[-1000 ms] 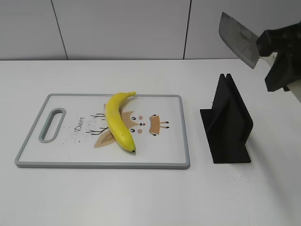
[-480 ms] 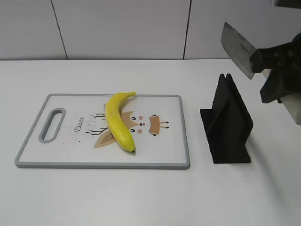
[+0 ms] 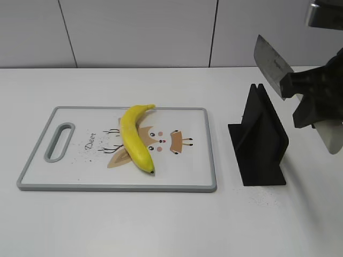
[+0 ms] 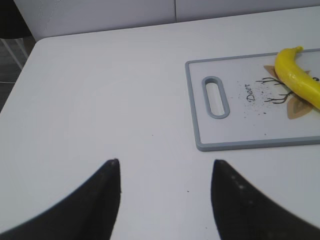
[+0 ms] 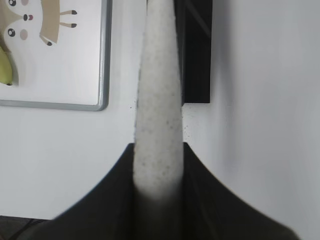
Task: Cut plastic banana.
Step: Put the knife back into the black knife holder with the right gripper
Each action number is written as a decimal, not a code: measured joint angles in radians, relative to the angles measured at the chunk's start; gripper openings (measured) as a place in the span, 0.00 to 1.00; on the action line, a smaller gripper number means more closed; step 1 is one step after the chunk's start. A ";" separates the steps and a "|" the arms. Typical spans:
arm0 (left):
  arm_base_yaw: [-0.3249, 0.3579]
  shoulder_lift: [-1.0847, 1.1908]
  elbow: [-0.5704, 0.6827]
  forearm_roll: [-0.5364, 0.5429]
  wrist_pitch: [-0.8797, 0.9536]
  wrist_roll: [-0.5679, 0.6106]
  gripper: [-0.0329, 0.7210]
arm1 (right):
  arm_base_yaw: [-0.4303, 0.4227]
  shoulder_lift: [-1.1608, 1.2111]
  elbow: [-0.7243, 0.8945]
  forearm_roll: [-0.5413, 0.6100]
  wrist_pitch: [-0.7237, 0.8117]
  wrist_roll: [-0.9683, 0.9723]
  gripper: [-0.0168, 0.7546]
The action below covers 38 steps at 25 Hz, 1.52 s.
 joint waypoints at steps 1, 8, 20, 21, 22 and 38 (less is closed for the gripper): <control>0.000 0.000 0.000 0.000 0.000 0.000 0.77 | 0.000 0.000 0.003 -0.003 -0.008 0.001 0.26; 0.000 0.000 0.000 0.000 0.000 0.000 0.77 | 0.000 0.011 0.007 -0.016 -0.028 0.010 0.26; 0.000 0.000 0.000 0.000 0.000 0.000 0.77 | 0.000 0.140 0.007 -0.021 -0.031 0.010 0.26; 0.000 0.000 0.000 0.000 0.000 0.000 0.77 | 0.000 0.147 0.007 -0.021 -0.032 0.010 0.26; 0.000 0.000 0.000 0.000 0.000 0.000 0.77 | 0.000 0.153 0.007 -0.021 -0.032 0.010 0.26; 0.000 0.000 0.000 0.006 -0.001 0.000 0.77 | 0.000 0.220 0.008 -0.024 -0.050 0.002 0.44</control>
